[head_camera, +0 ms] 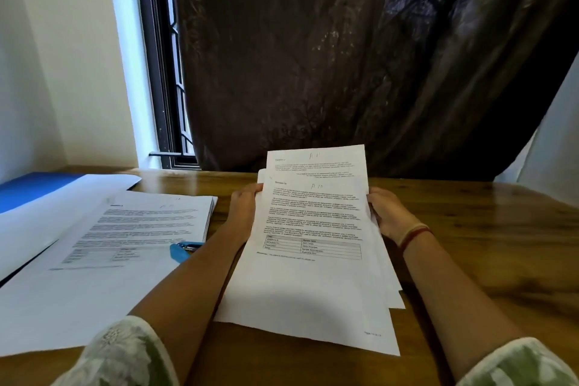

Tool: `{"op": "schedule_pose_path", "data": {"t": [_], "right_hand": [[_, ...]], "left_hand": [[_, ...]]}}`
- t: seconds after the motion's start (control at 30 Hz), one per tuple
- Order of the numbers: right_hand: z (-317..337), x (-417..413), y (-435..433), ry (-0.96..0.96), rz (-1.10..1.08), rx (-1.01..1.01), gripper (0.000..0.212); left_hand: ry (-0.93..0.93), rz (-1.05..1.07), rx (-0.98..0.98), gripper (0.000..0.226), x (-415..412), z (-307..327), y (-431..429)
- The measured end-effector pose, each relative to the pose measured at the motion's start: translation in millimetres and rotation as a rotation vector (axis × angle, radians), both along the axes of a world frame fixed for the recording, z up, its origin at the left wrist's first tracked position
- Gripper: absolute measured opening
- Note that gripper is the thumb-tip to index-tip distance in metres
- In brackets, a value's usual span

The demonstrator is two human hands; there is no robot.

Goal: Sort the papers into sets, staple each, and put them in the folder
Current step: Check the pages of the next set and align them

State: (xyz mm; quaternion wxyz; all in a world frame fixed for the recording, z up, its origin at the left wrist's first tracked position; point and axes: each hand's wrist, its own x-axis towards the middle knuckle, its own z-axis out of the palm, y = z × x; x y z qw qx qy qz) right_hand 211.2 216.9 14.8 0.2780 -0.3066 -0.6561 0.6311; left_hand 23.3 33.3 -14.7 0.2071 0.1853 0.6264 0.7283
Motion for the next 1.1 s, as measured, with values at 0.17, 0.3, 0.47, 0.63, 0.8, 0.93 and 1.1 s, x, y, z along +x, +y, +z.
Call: {"op": "schedule_pose_path", "data": {"t": [0.17, 0.3, 0.47, 0.63, 0.8, 0.93, 1.1], "right_hand": [[-5, -3, -2, -0.037, -0.004, -0.034, 0.022], [-7, 5, 3, 0.088, 0.073, -0.186, 0.029], [-13, 8, 12, 0.011, 0.178, -0.136, 0.033], [-15, 5, 9, -0.078, 0.145, -0.048, 0.024], [-11, 8, 3, -0.135, 0.144, 0.017, 0.026], [-11, 7, 12, 0.052, -0.210, 0.008, 0.043], [-25, 9, 32, 0.178, -0.040, -0.063, 0.036]], "left_hand": [[0.146, -0.065, -0.038, 0.018, 13, 8, -3], [0.178, -0.043, -0.057, 0.027, 12, 6, -3], [0.161, 0.012, -0.036, 0.013, 8, 6, -5], [0.145, -0.023, 0.018, 0.013, 8, 5, -5], [0.144, -0.056, 0.025, 0.020, 9, 6, -7], [0.092, -0.108, 0.146, 0.018, 9, 5, -8], [0.101, -0.191, 0.191, 0.016, 10, 6, -9]]}}
